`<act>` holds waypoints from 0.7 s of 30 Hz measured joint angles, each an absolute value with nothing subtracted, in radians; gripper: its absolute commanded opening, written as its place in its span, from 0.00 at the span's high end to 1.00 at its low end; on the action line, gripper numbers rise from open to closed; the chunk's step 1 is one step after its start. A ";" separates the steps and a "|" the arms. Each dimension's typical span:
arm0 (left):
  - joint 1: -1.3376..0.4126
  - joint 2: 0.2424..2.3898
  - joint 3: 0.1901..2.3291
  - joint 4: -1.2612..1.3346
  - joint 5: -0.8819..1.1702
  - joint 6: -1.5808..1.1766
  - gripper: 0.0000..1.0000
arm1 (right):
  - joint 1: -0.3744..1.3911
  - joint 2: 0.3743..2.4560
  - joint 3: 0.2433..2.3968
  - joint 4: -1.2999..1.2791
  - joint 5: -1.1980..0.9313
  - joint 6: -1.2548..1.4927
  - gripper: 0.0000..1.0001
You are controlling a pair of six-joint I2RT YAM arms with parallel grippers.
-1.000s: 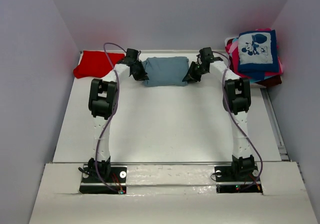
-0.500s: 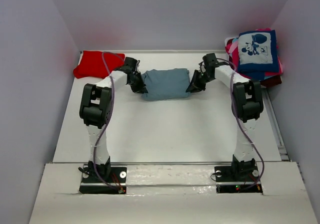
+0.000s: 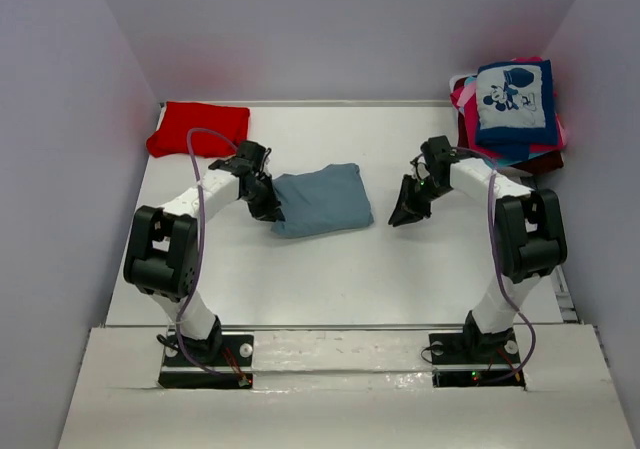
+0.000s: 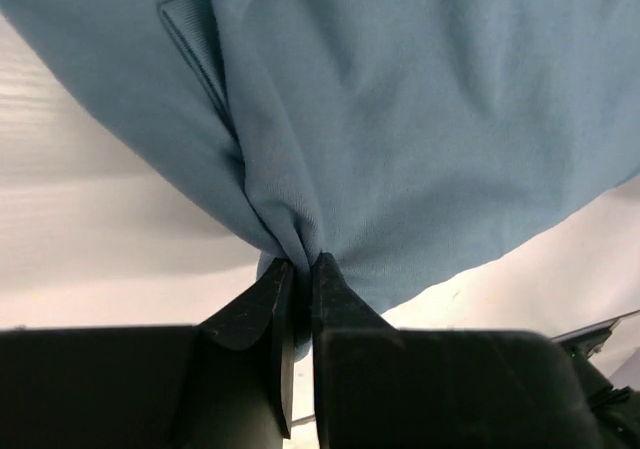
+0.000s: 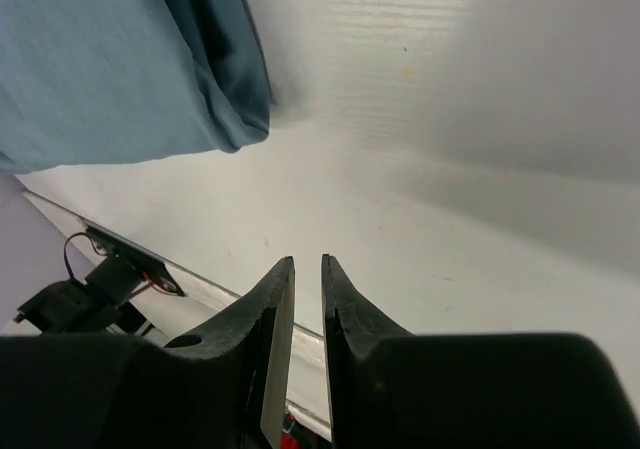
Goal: Fold and stack the t-shirts
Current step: Fold the long partially folded tshirt into a neat square
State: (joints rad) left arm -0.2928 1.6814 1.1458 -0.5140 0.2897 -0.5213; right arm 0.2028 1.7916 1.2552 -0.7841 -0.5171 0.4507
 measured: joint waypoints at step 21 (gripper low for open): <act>-0.361 1.606 1.326 -0.618 0.245 -0.499 0.26 | 0.290 1.827 1.398 -0.799 -0.554 0.469 0.66</act>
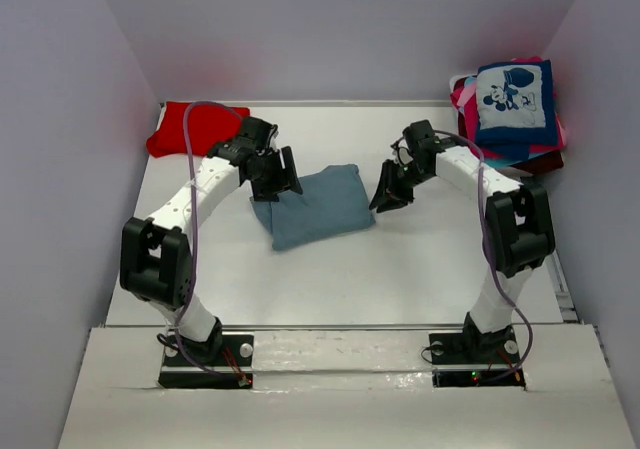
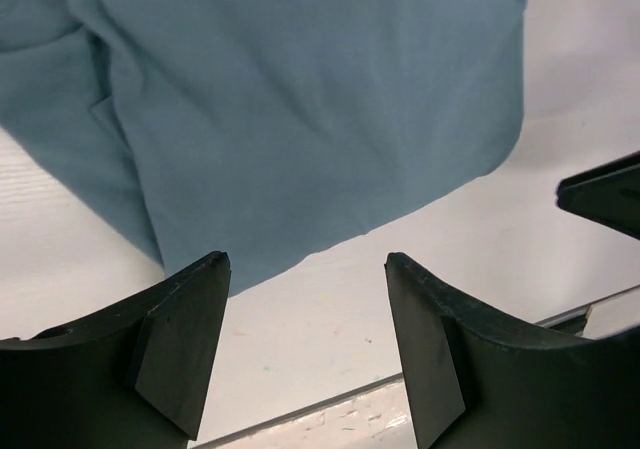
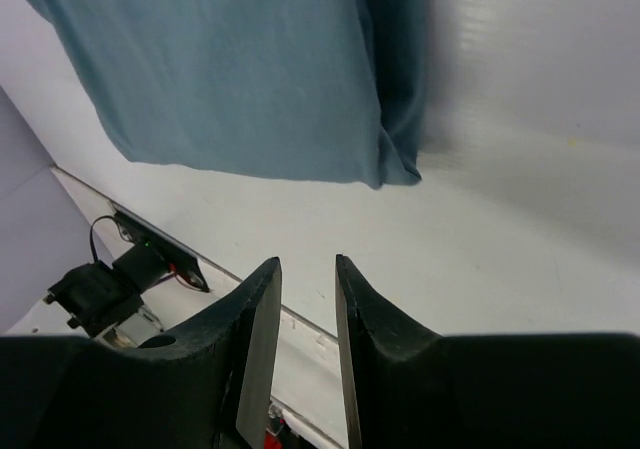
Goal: Fold and stack the t-shirts
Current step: Fold the long partially folded tshirt into a neat square, then smooth out wrinkles on the folded tshirt
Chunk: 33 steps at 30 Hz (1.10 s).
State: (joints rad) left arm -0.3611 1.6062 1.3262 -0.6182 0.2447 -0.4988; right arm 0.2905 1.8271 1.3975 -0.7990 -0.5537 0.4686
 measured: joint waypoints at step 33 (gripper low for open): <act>-0.361 2.037 1.534 -0.530 0.475 -0.450 0.29 | 0.361 2.167 1.556 -0.743 -0.659 0.550 0.67</act>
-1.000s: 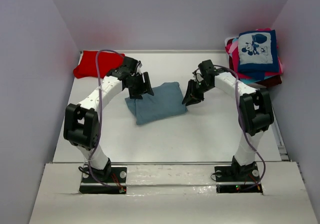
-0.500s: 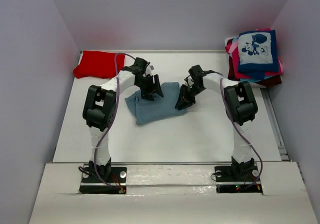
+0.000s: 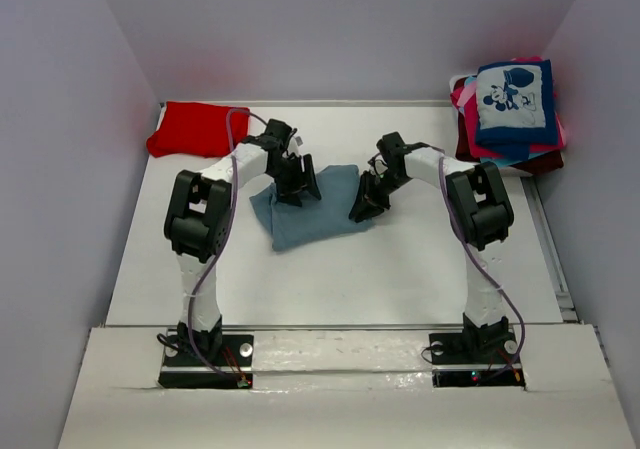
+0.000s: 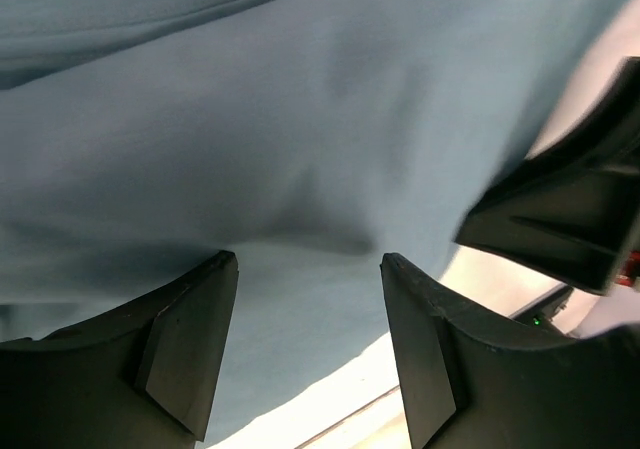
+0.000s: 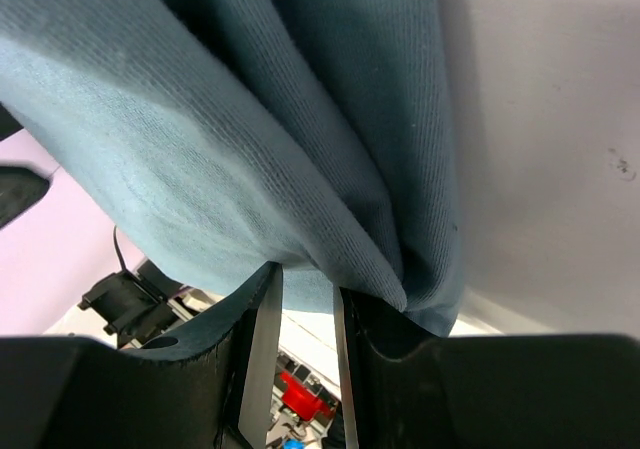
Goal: Fold and stack the t-shirts
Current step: Smooth out wrinkles on the folded tshirt
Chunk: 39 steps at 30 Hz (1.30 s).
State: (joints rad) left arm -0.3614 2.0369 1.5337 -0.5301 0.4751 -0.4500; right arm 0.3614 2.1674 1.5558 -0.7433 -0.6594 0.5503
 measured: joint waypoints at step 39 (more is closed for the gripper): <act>-0.131 1.950 1.578 -0.660 0.218 -0.390 0.50 | 0.363 2.168 1.611 -0.829 -0.594 0.503 0.69</act>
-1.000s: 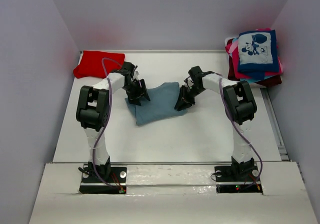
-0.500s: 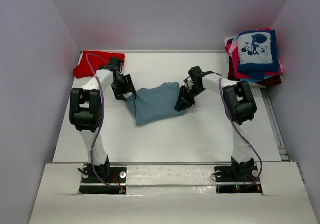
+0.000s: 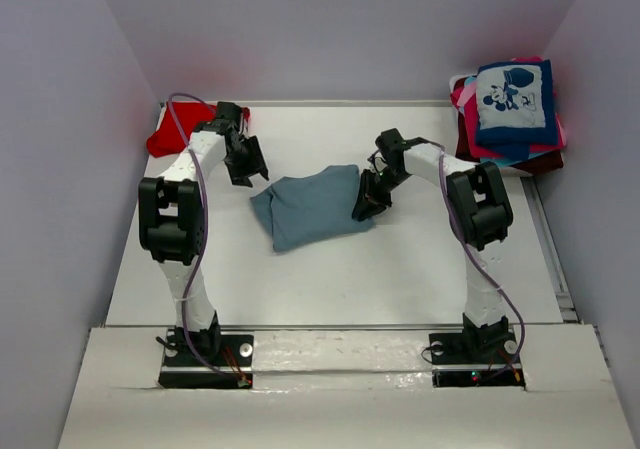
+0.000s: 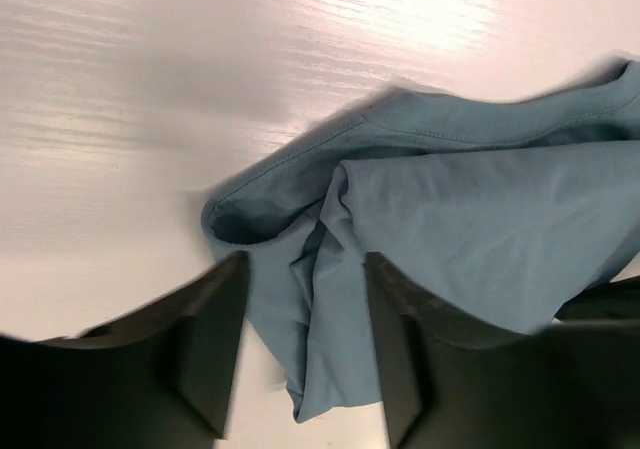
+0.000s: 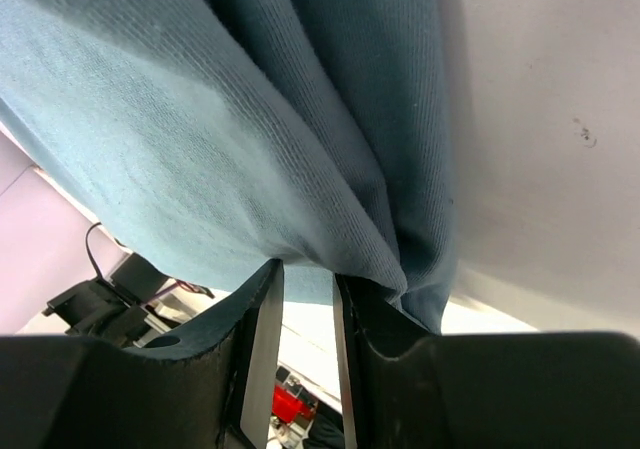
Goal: Fold and stack the t-shirts
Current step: Smooth out wrinkles on the folded tshirt
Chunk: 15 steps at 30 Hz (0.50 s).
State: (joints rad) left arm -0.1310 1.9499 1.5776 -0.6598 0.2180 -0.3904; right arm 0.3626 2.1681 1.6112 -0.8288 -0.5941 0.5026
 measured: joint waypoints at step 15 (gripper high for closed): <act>-0.195 1.953 1.578 -0.545 0.541 -0.358 0.70 | 0.363 2.193 1.652 -0.864 -0.582 0.494 0.73</act>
State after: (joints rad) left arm -0.1951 1.9533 1.5780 -0.5453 0.5407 -0.3580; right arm 0.3626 2.1925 1.6516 -0.8639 -0.5816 0.4938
